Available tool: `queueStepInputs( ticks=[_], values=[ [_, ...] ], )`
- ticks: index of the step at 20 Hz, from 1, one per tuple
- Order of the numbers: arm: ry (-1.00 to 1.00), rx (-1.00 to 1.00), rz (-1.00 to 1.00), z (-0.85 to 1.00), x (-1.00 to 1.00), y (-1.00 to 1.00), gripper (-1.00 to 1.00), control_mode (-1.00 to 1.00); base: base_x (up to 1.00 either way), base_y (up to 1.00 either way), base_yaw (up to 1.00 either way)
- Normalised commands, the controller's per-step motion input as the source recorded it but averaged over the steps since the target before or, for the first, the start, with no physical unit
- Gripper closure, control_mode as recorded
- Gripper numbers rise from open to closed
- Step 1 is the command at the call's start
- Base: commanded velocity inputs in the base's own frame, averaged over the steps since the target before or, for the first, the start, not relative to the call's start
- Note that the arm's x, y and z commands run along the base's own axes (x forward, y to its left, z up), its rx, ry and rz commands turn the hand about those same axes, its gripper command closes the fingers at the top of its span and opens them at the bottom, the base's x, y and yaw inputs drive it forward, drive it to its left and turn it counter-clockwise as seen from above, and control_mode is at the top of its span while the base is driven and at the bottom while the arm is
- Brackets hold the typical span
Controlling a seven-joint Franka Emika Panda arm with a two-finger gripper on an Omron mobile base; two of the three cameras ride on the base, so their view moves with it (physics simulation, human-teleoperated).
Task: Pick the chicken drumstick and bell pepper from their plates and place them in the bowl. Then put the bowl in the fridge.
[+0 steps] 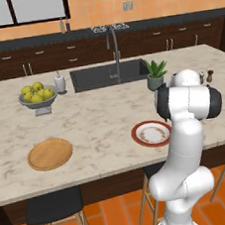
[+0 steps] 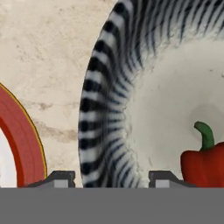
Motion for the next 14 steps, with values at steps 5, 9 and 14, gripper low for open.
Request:
queueStepInputs(
  ticks=[5, 9, 14],
  values=[
    [0.0, 0.0, 0.0, 0.0, 0.0, -0.01, 1.0, -1.0, 0.0, 0.0, 0.0],
    [0.0, 0.0, 0.0, 0.17, 0.0, -0.15, 1.0, -1.0, 0.0, 0.0, 0.0],
    [0.0, -0.01, 0.02, 0.79, -0.04, -0.01, 1.0, -1.0, 0.0, 0.0, 0.0]
  ],
)
